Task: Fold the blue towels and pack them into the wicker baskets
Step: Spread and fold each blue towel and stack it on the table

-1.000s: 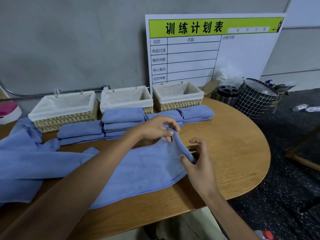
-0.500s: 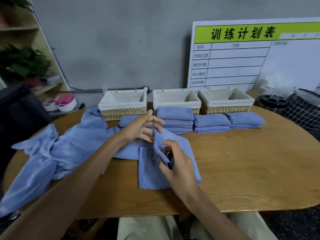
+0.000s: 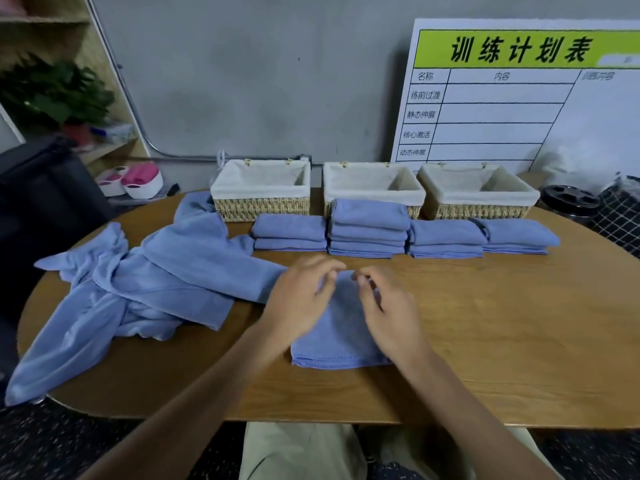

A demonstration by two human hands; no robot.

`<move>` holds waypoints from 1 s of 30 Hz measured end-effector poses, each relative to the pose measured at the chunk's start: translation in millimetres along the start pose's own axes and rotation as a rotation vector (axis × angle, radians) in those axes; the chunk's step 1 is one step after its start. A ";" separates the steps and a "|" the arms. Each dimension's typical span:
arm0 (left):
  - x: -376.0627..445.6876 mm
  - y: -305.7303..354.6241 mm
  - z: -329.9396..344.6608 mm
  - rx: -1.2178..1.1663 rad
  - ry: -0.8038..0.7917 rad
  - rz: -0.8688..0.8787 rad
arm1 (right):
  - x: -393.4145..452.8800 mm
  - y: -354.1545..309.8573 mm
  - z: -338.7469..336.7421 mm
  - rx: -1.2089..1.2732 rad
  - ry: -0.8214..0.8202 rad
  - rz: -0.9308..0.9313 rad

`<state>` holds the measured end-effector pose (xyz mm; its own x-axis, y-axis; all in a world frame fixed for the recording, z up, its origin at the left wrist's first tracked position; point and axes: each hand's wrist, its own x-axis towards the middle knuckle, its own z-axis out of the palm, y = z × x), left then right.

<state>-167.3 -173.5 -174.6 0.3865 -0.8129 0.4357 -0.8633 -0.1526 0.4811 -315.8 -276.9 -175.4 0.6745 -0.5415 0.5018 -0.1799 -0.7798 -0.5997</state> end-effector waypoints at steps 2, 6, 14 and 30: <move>-15.5 7.4 22.1 0.123 -0.202 -0.018 | -6.7 26.2 1.8 -0.279 -0.274 -0.003; -30.0 0.4 31.8 0.388 -0.399 -0.005 | -21.8 51.6 -8.9 -0.398 -0.596 0.092; -26.2 5.6 24.0 0.446 -0.516 0.041 | -21.2 50.5 -26.4 -0.434 -0.551 0.028; -33.5 76.5 53.4 0.120 -0.341 0.369 | -23.9 116.5 -77.9 -0.216 -0.429 -0.232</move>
<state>-263.6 -187.9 -193.0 -0.0619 -0.9587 0.2776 -0.9610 0.1324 0.2428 -408.7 -379.3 -208.7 0.9381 -0.2056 0.2787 -0.1042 -0.9350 -0.3391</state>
